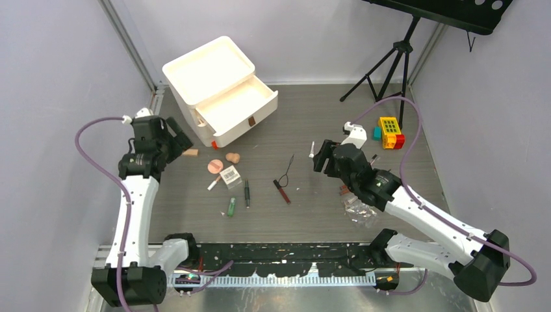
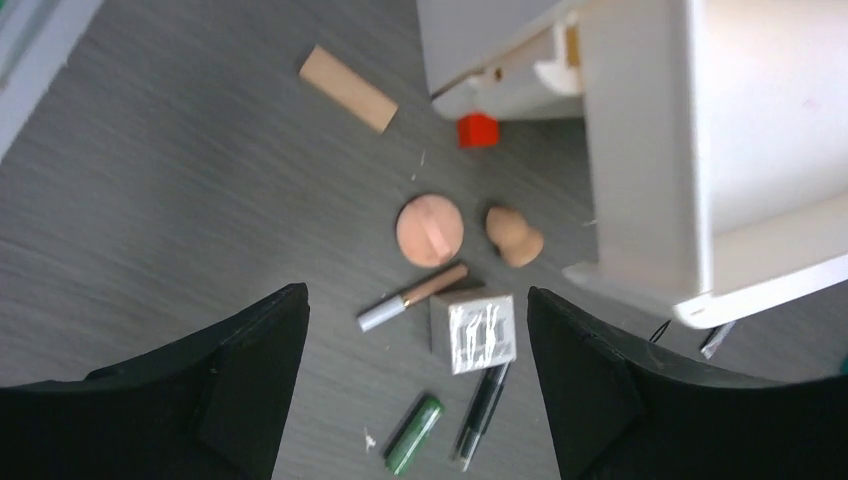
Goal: Organize the makeup
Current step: Pick up the makeup from the center of the board.
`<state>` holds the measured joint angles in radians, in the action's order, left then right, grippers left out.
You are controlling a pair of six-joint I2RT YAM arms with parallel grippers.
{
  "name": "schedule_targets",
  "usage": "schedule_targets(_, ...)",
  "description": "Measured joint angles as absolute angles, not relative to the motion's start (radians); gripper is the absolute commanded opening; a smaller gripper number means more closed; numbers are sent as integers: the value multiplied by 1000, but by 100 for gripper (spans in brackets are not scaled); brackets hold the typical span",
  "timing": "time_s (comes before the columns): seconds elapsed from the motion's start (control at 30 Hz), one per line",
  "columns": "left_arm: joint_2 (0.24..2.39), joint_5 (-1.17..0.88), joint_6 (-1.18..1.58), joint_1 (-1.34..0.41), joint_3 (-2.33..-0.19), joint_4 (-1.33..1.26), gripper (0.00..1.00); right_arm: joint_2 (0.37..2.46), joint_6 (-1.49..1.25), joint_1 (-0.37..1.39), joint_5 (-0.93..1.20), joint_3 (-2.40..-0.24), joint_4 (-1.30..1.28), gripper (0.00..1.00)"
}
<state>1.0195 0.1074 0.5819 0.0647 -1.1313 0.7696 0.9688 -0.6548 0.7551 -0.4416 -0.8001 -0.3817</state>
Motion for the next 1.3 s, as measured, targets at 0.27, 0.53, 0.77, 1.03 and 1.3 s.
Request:
schedule_targets(0.27, 974, 99, 632, 28, -921, 768, 75, 1003, -645, 755, -424, -789, -409, 73)
schedule_targets(0.53, 975, 49, 674, -55, -759, 652, 75, 1011, -638, 755, -396, -749, -414, 73)
schedule_targets(0.77, 970, 25, 674, -164, -669, 532, 79, 1011, -638, 755, -374, -735, -413, 73)
schedule_targets(1.03, 969, 36, 682, -229, -607, 441, 82, 1033, -638, 755, -340, -734, -404, 73)
schedule_targets(1.3, 969, 74, 696, -230, -599, 413, 89, 1129, -623, 755, -243, -734, -359, 73)
